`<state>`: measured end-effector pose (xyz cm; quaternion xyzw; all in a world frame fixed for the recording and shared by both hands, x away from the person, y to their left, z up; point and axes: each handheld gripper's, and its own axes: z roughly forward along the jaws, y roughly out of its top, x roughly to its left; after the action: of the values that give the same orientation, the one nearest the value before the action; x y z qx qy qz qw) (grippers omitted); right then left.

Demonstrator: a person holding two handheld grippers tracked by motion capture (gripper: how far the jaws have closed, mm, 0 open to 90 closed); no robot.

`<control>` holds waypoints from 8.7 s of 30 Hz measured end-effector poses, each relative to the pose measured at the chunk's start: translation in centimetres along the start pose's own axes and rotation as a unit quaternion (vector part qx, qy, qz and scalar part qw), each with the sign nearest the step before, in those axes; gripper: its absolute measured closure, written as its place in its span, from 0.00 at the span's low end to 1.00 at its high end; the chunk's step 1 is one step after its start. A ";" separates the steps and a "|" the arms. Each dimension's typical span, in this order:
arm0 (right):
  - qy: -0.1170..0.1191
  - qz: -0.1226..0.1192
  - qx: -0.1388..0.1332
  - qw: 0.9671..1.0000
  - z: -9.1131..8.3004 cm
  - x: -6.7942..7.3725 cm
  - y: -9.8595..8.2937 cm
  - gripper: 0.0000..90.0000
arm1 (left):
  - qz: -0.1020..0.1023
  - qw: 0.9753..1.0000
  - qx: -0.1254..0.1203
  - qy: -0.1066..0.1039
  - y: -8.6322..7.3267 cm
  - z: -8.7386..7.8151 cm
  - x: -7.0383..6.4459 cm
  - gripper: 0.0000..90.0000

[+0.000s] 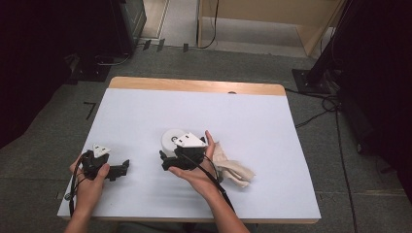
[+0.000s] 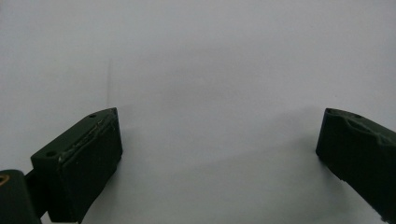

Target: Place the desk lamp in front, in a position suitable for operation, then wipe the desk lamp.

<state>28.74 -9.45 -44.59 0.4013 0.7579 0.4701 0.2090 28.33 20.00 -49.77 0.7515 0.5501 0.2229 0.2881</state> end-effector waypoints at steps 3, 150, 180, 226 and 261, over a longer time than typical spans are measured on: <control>0.013 0.003 -0.011 1.000 -0.9 -0.2 0.2 0.00 | 0.000 1.000 0.000 0.000 0.0 0.0 0.0 0.00; -0.061 0.043 0.053 0.996 -10.0 -11.1 -9.5 0.00 | 0.165 0.957 -0.140 -0.194 6.1 1.4 -13.0 0.09; 0.060 -0.053 0.072 0.994 -9.9 -9.6 -9.8 0.91 | 0.225 0.944 -0.068 -0.229 5.9 0.3 -12.0 0.09; 0.044 0.011 0.063 0.997 -6.7 -9.6 -7.3 0.94 | 0.261 0.929 -0.046 -0.260 6.3 0.1 -12.9 0.09; 0.086 0.067 -0.035 0.993 -8.4 -6.7 -2.1 0.92 | 0.294 0.905 -0.057 -0.301 6.8 -1.1 -15.7 0.09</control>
<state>26.00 -19.88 -42.88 0.4011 0.7278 0.5421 0.1249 27.70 3.66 -44.66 0.8926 0.1775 0.0918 0.4041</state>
